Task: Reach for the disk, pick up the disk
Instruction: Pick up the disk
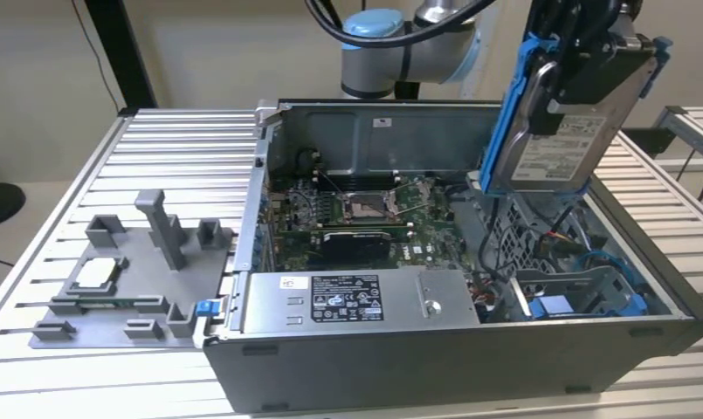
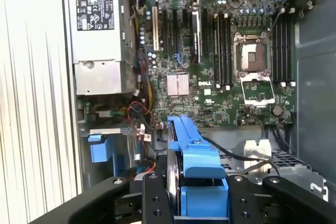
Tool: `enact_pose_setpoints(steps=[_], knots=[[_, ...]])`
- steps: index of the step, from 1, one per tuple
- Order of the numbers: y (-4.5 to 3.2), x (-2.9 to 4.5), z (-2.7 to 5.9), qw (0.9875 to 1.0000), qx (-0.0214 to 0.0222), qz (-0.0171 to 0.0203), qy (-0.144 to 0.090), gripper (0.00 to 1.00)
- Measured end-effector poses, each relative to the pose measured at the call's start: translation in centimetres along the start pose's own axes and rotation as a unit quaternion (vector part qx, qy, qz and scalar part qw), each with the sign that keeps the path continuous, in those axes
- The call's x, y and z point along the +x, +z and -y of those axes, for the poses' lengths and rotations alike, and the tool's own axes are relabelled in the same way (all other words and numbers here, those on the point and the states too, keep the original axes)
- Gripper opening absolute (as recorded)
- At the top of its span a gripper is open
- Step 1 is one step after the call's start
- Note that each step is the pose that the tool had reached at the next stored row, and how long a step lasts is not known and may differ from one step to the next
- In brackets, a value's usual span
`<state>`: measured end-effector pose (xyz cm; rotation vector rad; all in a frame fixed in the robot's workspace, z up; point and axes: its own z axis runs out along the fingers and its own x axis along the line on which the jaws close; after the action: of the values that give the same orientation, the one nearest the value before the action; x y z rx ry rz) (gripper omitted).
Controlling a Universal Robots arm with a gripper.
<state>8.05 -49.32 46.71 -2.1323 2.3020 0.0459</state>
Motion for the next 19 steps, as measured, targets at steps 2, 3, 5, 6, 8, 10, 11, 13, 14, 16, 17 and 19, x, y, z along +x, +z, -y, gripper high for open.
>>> enact_pose_setpoints(steps=[2, 3, 5, 6, 8, 10, 11, 13, 14, 16, 17, 19], knots=[[0.02, 0.68, 0.05, 1.0000, 0.0000, -0.0001, 0.000, 0.00], [0.03, 1.06, 0.08, 1.0000, 0.0000, 0.0000, 0.000, 0.00], [0.06, 1.74, 0.12, 1.0000, 0.0000, 0.0000, 0.000, 0.00], [0.07, 2.09, 0.15, 1.0000, 0.0000, 0.0000, 0.000, 0.00], [0.10, 2.80, 0.20, 1.0000, 0.0000, 0.0000, 0.000, 0.00], [0.12, 3.53, 0.26, 1.0000, 0.0000, -0.0001, 0.000, 0.00], [0.14, 3.88, 0.29, 1.0000, 0.0000, 0.0000, 0.000, 0.00], [0.16, 4.62, 0.34, 1.0000, 0.0000, -0.0001, 0.000, 0.00], [0.18, 4.98, 0.36, 1.0000, 0.0000, -0.0001, 0.000, 0.00], [0.22, 5.71, 0.40, 1.0000, 0.0000, 0.0000, 0.000, 0.00], [0.24, 6.02, 0.41, 1.0000, 0.0000, -0.0001, 0.000, 0.00], [0.29, 6.50, 0.44, 1.0000, 0.0000, -0.0001, 0.000, 0.00]])
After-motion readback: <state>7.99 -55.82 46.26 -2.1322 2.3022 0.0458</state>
